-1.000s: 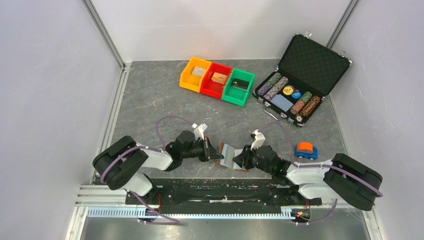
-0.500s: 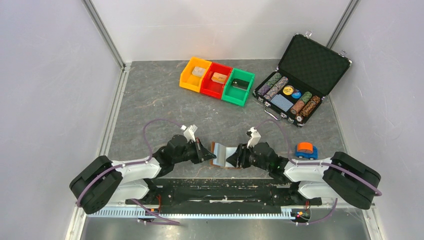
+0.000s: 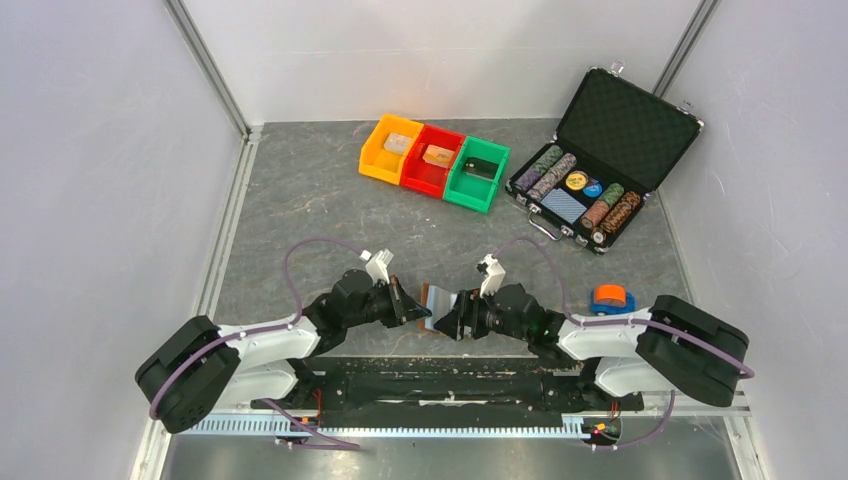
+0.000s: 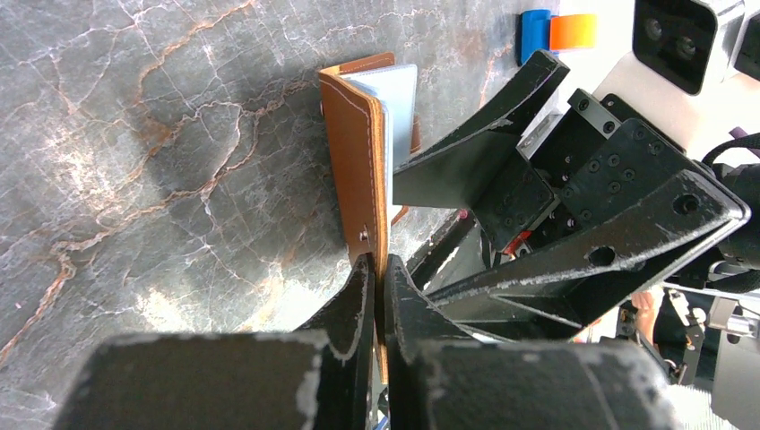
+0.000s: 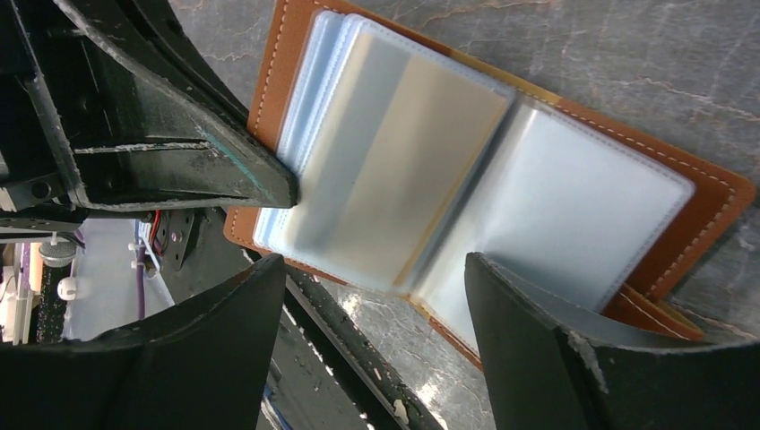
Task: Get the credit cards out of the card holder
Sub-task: Remove the credit card from the card holder.
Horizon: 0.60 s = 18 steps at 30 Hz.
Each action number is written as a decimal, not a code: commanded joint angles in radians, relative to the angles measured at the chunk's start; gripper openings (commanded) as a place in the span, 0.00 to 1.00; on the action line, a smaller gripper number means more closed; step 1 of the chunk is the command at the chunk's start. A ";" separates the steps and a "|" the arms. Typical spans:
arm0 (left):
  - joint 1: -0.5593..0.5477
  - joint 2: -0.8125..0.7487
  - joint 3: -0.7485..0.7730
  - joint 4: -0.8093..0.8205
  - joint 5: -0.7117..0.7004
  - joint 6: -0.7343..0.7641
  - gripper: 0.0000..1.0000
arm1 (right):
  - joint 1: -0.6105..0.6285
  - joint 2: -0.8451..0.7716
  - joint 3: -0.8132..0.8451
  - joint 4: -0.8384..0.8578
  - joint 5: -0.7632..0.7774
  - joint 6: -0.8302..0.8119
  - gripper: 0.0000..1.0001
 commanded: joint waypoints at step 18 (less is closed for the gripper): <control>0.001 -0.017 -0.014 0.085 0.005 -0.003 0.03 | 0.041 0.084 0.066 0.057 0.027 0.006 0.64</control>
